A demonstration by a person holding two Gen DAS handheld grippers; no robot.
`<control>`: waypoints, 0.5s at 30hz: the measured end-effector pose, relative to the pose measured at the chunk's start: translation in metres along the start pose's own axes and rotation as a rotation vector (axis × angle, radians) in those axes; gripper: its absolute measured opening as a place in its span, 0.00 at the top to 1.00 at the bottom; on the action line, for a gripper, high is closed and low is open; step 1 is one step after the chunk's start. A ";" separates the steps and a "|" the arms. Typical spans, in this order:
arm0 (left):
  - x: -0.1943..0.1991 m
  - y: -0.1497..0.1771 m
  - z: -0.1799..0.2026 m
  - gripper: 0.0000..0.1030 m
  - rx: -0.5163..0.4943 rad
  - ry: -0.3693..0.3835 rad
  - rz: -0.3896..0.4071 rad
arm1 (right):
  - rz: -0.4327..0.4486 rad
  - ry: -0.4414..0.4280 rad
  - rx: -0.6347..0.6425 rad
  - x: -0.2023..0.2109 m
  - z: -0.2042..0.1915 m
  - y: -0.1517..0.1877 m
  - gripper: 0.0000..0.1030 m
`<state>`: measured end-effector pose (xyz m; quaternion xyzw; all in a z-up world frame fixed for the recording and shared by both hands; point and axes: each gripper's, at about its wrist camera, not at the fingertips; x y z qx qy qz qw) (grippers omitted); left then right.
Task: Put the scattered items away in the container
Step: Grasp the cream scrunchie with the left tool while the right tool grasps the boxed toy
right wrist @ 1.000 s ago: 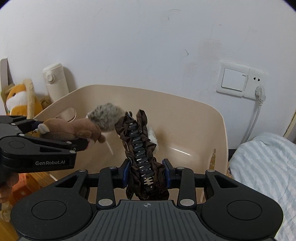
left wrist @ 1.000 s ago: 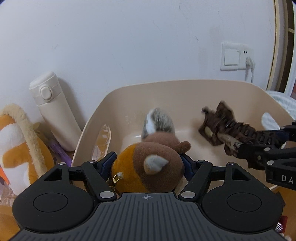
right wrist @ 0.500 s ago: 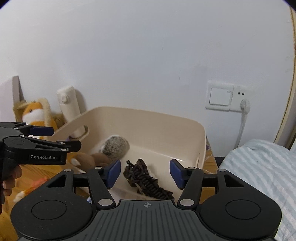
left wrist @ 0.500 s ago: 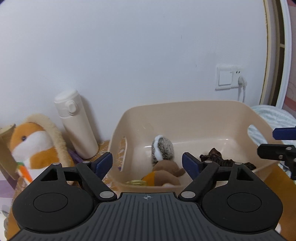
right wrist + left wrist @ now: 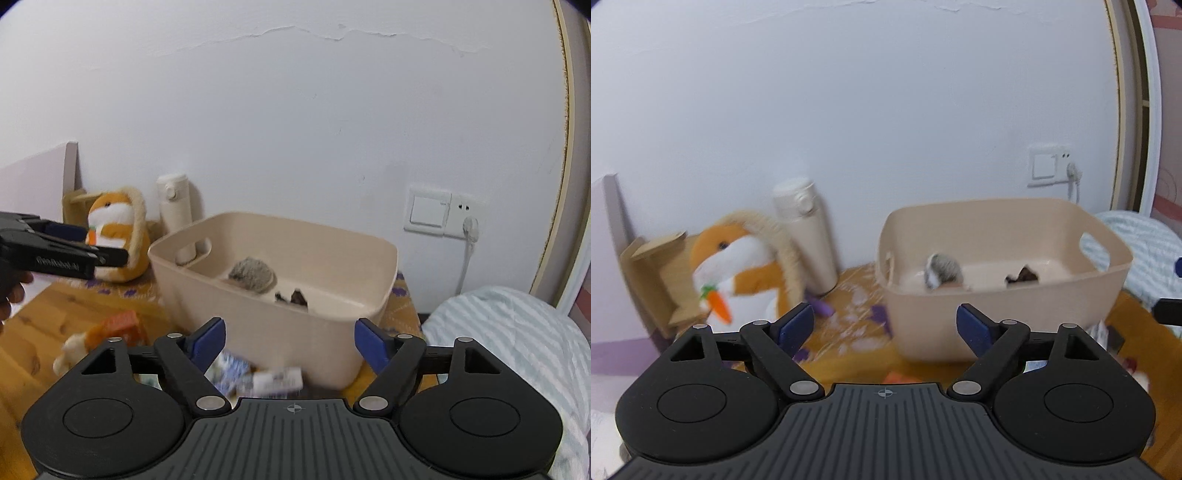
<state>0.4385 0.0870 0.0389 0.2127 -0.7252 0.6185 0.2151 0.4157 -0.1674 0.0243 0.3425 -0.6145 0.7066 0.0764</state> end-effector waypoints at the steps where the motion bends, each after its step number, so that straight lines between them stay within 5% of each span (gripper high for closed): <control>1: 0.001 0.006 -0.002 0.16 0.001 -0.006 -0.007 | -0.006 0.000 -0.002 0.001 -0.001 0.007 0.23; 15: -0.014 0.082 -0.029 0.16 0.047 -0.043 -0.141 | -0.114 -0.131 0.040 0.000 -0.025 0.060 0.23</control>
Point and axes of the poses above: each gripper's, at about its wrist camera, not at the fingertips, and x roughly against the way its jaws point, z to its right, y to its underside, and after that the axes turned 7 degrees about -z, right-handed
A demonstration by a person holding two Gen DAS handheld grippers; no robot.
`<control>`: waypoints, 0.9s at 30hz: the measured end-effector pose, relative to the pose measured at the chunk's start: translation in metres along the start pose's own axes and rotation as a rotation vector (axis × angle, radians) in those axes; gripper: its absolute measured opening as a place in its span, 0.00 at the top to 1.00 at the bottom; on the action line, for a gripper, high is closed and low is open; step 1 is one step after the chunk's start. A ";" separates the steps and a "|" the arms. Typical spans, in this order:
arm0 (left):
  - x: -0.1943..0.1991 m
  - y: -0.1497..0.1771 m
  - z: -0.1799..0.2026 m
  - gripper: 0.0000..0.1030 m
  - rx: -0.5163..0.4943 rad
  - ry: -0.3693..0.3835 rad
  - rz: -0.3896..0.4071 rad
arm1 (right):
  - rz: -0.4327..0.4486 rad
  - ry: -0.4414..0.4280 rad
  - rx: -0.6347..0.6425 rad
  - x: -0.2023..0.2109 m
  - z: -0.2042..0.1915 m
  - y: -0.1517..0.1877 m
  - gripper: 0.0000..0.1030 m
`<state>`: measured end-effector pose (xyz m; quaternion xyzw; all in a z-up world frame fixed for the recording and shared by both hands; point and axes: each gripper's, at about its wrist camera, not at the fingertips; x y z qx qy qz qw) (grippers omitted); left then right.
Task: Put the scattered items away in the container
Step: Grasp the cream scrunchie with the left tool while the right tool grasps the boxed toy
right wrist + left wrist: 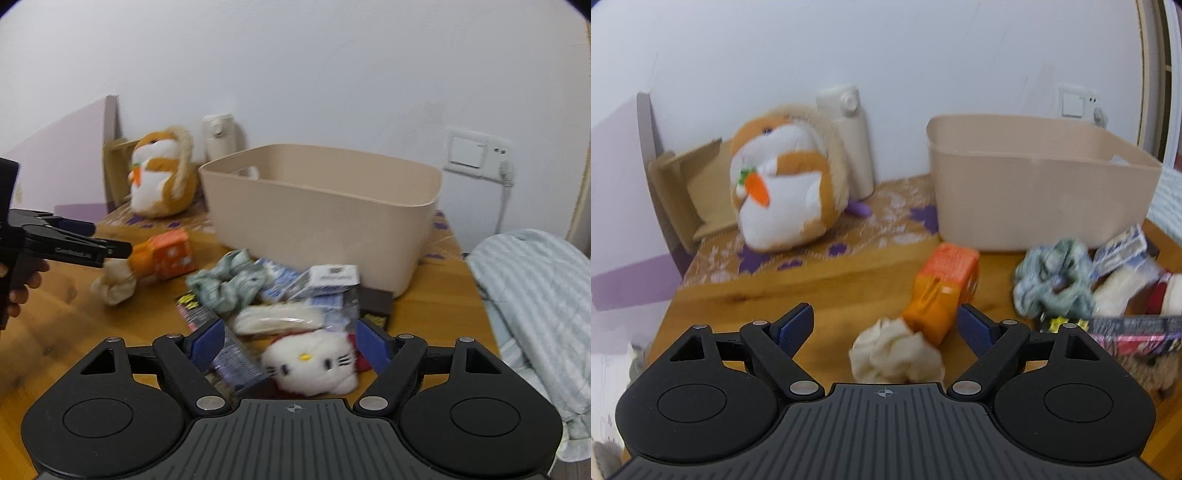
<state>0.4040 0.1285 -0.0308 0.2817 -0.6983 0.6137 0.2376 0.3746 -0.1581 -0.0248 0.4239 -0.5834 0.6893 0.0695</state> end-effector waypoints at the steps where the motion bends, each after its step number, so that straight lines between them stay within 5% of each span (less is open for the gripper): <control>1: -0.001 0.002 -0.001 0.16 0.001 -0.001 -0.004 | -0.003 -0.010 0.012 0.000 -0.002 0.001 0.23; 15: -0.014 0.022 -0.003 0.16 -0.001 0.011 -0.055 | -0.038 -0.105 0.140 -0.023 -0.030 -0.001 0.26; 21: -0.021 0.023 -0.006 0.16 0.016 0.021 -0.070 | -0.069 -0.144 0.143 -0.035 -0.030 0.000 0.34; 27: -0.026 0.022 -0.008 0.16 0.044 0.048 -0.075 | -0.108 -0.159 0.146 -0.045 -0.030 0.001 0.53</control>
Point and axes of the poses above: each gripper's, at about its wrist camera, not at the fingertips, and x roughly against the way its jaws point, z to its right, y to its underside, and after that the axes turned 7 degrees about -z, right-handed
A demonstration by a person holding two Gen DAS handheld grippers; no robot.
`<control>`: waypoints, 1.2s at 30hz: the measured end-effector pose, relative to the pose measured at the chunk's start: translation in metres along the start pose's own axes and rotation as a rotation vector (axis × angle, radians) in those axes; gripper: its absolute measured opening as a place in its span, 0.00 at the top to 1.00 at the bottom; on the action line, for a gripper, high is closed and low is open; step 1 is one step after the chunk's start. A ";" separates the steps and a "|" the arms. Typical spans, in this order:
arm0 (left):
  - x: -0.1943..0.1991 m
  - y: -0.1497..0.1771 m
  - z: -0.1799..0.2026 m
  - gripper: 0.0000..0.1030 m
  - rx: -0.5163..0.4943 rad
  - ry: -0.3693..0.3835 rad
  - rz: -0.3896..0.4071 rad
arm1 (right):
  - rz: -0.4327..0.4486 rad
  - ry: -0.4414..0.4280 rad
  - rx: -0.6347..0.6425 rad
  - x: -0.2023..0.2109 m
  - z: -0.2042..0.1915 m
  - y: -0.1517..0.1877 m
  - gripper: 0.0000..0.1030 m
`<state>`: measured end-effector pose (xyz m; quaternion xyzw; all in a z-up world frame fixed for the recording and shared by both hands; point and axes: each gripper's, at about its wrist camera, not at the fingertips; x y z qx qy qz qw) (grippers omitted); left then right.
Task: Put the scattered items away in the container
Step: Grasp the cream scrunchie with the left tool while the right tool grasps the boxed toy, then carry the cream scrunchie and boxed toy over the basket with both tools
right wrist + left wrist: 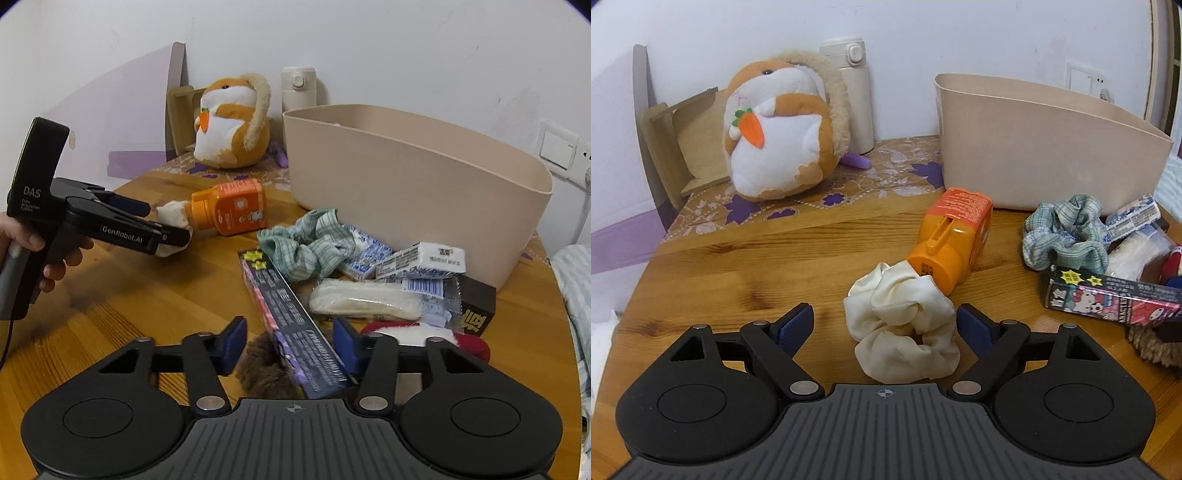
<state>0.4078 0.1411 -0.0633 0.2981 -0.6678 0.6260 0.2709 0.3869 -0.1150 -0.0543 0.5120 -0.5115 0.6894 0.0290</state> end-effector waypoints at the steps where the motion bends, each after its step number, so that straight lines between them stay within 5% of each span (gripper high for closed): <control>1: -0.001 0.000 0.000 0.16 0.004 0.004 -0.001 | -0.003 -0.006 -0.003 0.000 0.001 0.000 0.56; 6: -0.006 -0.002 -0.003 0.18 0.033 0.025 -0.019 | -0.013 -0.022 -0.009 -0.001 0.002 0.002 0.67; 13: -0.008 0.000 -0.005 0.60 0.045 0.049 -0.043 | -0.013 -0.027 -0.012 0.000 0.000 0.002 0.76; 18: -0.002 0.000 -0.007 0.73 0.057 0.062 -0.046 | 0.008 -0.045 -0.032 0.006 0.000 0.003 0.78; 36: 0.047 -0.015 0.020 0.76 -0.003 0.137 0.059 | 0.132 -0.054 -0.097 0.055 0.017 0.001 0.79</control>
Point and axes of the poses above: each gripper's, at about its wrist camera, not at the fingertips, and x roughly against the way its jaws point, z to its right, y to its underside, and after that the axes turned 7 degrees about -z, right-handed
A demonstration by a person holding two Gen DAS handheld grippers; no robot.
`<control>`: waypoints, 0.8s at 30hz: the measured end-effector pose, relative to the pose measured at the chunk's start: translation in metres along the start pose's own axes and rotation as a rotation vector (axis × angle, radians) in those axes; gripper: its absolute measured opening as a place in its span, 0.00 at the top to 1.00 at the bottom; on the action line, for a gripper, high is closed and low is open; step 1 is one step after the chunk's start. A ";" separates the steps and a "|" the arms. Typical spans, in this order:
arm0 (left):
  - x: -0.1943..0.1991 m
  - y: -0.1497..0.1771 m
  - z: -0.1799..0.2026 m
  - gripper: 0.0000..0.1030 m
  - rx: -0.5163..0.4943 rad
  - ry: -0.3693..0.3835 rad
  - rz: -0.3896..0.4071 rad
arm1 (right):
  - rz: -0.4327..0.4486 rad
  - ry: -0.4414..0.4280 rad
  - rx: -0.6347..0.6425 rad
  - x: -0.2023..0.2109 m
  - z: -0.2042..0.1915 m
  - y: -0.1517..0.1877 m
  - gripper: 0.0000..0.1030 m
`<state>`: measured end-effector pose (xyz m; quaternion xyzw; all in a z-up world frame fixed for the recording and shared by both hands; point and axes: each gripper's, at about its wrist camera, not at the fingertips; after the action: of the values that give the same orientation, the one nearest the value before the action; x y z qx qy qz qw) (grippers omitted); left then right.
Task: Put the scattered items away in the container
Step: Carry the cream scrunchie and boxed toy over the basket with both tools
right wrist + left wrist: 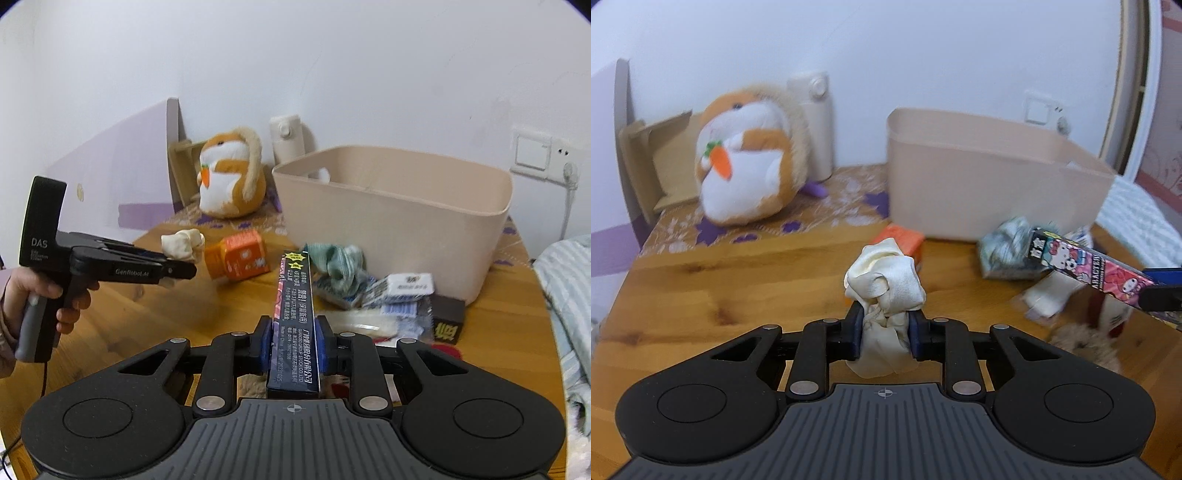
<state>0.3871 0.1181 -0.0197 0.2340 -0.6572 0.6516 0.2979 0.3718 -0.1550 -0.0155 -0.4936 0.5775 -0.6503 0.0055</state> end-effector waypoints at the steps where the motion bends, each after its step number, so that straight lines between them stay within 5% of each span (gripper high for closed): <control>1: 0.003 -0.003 0.003 0.76 -0.005 0.005 0.008 | 0.010 -0.001 -0.002 0.004 0.002 0.000 0.79; 15: 0.019 -0.058 0.040 0.76 -0.078 0.023 0.126 | 0.133 0.055 -0.057 0.034 0.034 -0.029 0.79; 24: 0.017 -0.099 0.064 0.76 -0.136 -0.005 0.195 | 0.147 0.086 -0.178 0.018 0.062 -0.059 0.79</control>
<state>0.4383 0.0521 0.0647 0.1495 -0.7203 0.6309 0.2467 0.4362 -0.1924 0.0313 -0.4204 0.6672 -0.6148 -0.0155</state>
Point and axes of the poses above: each gripper's, at about its wrist camera, not at the fingertips, and x roughly against the way its jaws point, z to its right, y to its underside, and after that the axes turned 7 degrees about -z, right-handed
